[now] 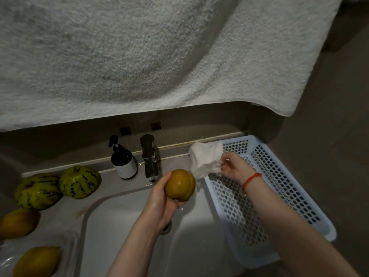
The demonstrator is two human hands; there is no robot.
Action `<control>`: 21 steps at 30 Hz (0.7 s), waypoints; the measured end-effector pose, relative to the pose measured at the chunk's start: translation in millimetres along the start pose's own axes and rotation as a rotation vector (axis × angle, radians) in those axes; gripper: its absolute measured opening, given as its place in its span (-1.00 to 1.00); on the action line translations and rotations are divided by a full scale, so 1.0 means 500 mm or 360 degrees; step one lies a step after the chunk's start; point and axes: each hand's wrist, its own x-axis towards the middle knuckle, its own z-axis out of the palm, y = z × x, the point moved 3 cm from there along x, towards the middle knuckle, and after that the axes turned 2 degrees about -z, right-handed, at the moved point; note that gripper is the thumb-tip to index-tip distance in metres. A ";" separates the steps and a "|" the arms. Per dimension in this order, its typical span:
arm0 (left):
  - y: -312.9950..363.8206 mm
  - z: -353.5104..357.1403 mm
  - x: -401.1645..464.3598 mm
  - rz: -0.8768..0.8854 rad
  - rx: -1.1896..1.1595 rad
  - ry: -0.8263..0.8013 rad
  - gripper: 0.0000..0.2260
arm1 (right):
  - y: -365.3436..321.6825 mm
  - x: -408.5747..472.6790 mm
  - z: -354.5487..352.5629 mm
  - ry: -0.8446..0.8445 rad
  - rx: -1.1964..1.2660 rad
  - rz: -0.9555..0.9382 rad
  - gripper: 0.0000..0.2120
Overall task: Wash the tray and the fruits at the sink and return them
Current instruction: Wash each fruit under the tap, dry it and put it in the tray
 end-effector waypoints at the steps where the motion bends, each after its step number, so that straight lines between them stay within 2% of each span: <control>1: -0.001 -0.002 0.002 -0.0011 -0.0005 0.0010 -0.69 | -0.007 0.003 -0.005 -0.0017 -0.0082 -0.0048 -0.77; 4: -0.004 -0.007 0.004 -0.0025 -0.0001 0.0040 -0.71 | -0.022 0.019 -0.013 -0.0105 -0.0550 -0.0317 -0.53; 9: -0.007 -0.004 -0.003 -0.0046 -0.0018 0.0037 -0.90 | -0.006 0.038 -0.023 -0.0111 -0.1209 -0.0700 -0.65; 12: -0.004 -0.003 -0.010 -0.0065 -0.0034 0.0050 -0.91 | 0.017 0.060 -0.034 0.0065 -0.1481 -0.0733 -0.51; 15: -0.004 -0.004 -0.017 -0.0101 -0.0077 0.0048 -0.90 | 0.013 0.045 -0.029 0.0351 -0.1582 -0.0903 -0.49; 17: -0.004 -0.008 -0.025 -0.0121 -0.0114 0.0028 -0.84 | 0.001 -0.001 -0.004 0.0476 -0.1461 -0.1195 -0.58; 19: -0.003 -0.012 -0.034 -0.0141 -0.0150 -0.0010 -0.75 | -0.001 -0.070 0.032 0.0394 -0.1283 -0.1448 -0.69; 21: 0.001 -0.018 -0.046 -0.0144 -0.0134 -0.0053 -0.72 | 0.014 -0.142 0.073 0.0077 -0.1181 -0.1545 -0.76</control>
